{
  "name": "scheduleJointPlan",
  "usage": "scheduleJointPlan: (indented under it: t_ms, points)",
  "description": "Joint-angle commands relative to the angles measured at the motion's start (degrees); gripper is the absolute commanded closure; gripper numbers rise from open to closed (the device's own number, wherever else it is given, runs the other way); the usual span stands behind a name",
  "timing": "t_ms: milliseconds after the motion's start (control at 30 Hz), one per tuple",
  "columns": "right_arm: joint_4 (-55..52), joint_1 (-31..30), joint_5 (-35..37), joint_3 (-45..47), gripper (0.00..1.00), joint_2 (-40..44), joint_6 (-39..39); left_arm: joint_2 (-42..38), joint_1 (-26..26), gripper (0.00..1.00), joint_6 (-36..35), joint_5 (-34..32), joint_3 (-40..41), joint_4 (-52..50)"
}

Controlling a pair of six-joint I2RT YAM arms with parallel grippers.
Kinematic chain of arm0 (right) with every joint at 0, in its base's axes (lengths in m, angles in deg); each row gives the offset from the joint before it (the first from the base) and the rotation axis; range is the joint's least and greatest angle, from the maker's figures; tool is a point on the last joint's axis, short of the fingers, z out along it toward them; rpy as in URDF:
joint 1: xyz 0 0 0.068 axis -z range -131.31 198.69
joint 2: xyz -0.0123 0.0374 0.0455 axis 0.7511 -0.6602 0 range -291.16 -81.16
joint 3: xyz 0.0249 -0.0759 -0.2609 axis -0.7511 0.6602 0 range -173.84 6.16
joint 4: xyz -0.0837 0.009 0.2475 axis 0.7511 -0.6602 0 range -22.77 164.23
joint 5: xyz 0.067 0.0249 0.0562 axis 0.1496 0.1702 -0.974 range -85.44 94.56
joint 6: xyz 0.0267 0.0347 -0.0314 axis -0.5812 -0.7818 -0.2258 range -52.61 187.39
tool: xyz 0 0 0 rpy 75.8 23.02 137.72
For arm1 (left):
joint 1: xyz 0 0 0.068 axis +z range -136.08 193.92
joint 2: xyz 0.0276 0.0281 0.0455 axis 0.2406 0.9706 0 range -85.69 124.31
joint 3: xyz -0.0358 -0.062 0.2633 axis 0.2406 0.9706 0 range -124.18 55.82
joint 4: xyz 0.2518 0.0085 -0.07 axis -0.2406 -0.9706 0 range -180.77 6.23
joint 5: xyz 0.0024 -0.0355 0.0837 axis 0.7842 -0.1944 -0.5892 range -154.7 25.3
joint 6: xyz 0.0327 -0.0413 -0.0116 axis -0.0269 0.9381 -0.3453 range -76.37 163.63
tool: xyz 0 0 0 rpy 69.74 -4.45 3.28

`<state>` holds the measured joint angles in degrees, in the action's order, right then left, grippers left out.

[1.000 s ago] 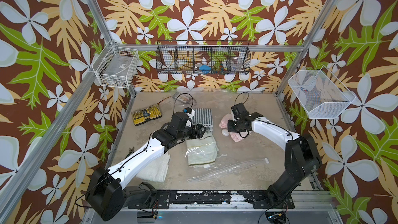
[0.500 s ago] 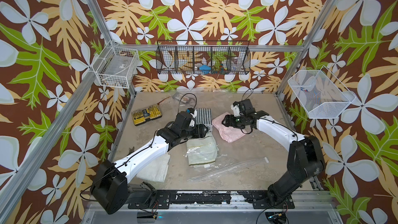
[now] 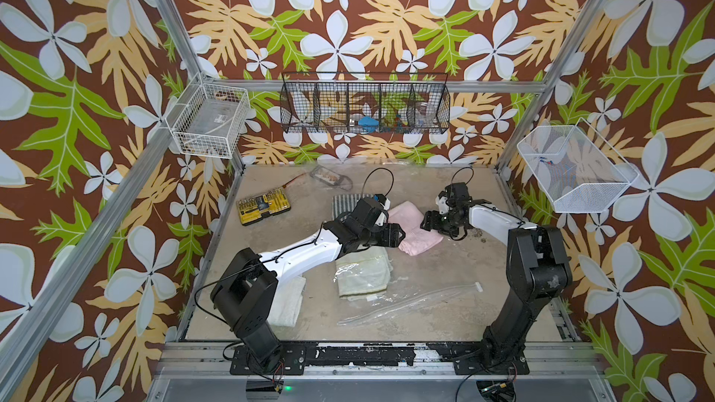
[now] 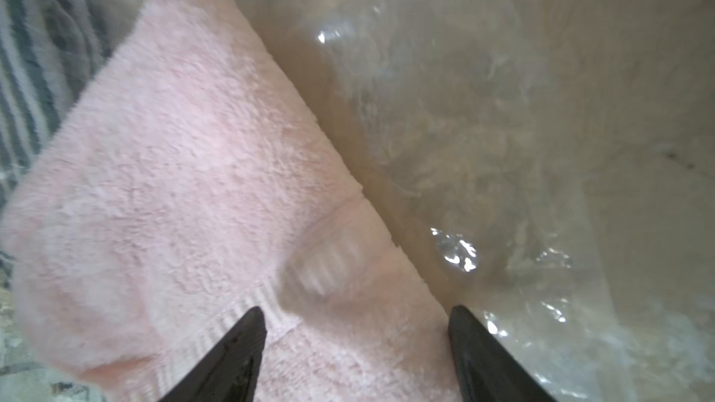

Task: Place the folded towel into the vacuum bag
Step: Move the towel in the vacuum bag, then pick up the towel from the vacuum bag.

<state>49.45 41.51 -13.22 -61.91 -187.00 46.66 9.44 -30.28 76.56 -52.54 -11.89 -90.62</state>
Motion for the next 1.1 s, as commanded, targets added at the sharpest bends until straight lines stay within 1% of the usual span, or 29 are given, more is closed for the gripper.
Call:
scheduleJointPlan:
  t_ms: [0, 33, 67, 133, 200, 300, 367, 400, 433, 467, 500, 533, 567, 633, 700, 833, 967, 1067]
  points:
    - [2.0, -0.1, -4.8, 2.2, 0.40, 0.1, -0.8, 0.5, -0.1, 0.25, 0.1, 0.4, 0.5, 1.8]
    - [2.6, -0.1, -6.0, 3.3, 0.48, 1.1, -1.4, 0.6, -0.1, 0.25, 0.0, 0.3, 0.7, 2.0]
    - [2.9, -0.1, -6.6, 4.4, 0.60, 2.5, -2.1, 0.5, -0.1, 0.25, 0.2, 0.1, 1.0, 2.3]
    - [3.8, -0.2, -7.8, 7.3, 0.76, 6.4, -4.2, 0.5, -0.1, 0.25, 0.3, -0.1, 1.3, 2.8]
    - [4.3, -0.2, -8.8, 11.2, 0.82, 11.5, -6.9, 0.7, 0.0, 0.25, 0.3, -0.2, 0.8, 3.1]
    - [5.9, -0.4, -9.2, 19.2, 0.84, 18.9, -11.1, 1.7, 0.0, 0.26, 0.9, -0.1, -0.5, 3.2]
    - [7.7, -0.4, -10.4, 24.2, 0.83, 22.0, -14.0, 2.7, -0.1, 0.27, 1.8, 0.6, -1.6, 3.6]
    - [8.3, -0.5, -10.7, 25.8, 0.78, 23.3, -15.0, 3.2, -0.1, 0.27, 2.2, 1.0, -2.1, 4.0]
    - [8.6, -0.5, -10.7, 27.0, 0.70, 24.3, -15.5, 4.1, -0.1, 0.28, 2.6, 1.3, -2.7, 4.3]
    - [8.3, -0.4, -10.0, 27.2, 0.59, 24.8, -15.2, 4.7, -0.2, 0.29, 2.8, 1.6, -3.2, 4.4]
    - [7.5, -0.3, -8.1, 26.5, 0.50, 25.1, -14.7, 5.5, -0.2, 0.30, 3.0, 1.8, -3.9, 4.6]
    - [6.5, 0.3, -6.2, 25.4, 0.45, 24.7, -13.5, 6.3, -0.3, 0.31, 3.3, 2.3, -4.5, 4.8]
    - [5.9, 1.1, -5.7, 24.3, 0.43, 24.2, -12.7, 7.0, -0.3, 0.33, 3.7, 2.9, -5.1, 5.0]
    - [6.9, 3.8, -8.4, 22.4, 0.41, 21.9, -11.5, 8.8, -0.8, 0.37, 4.5, 4.2, -6.3, 5.9]
    - [7.7, 5.1, -10.0, 20.5, 0.40, 19.2, -10.1, 11.0, -1.1, 0.42, 5.1, 5.5, -7.3, 7.0]
    - [10.0, 5.2, -13.9, 18.8, 0.38, 14.3, -9.2, 16.3, -1.1, 0.53, 5.3, 6.1, -10.4, 7.4]
    - [13.3, 5.2, -14.9, 20.8, 0.38, 12.4, -10.7, 20.9, -1.1, 0.57, 5.3, 5.9, -11.8, 8.0]
    - [13.5, 5.1, -13.1, 21.6, 0.48, 12.3, -10.3, 23.1, -1.1, 0.62, 5.2, 5.8, -11.9, 8.6]
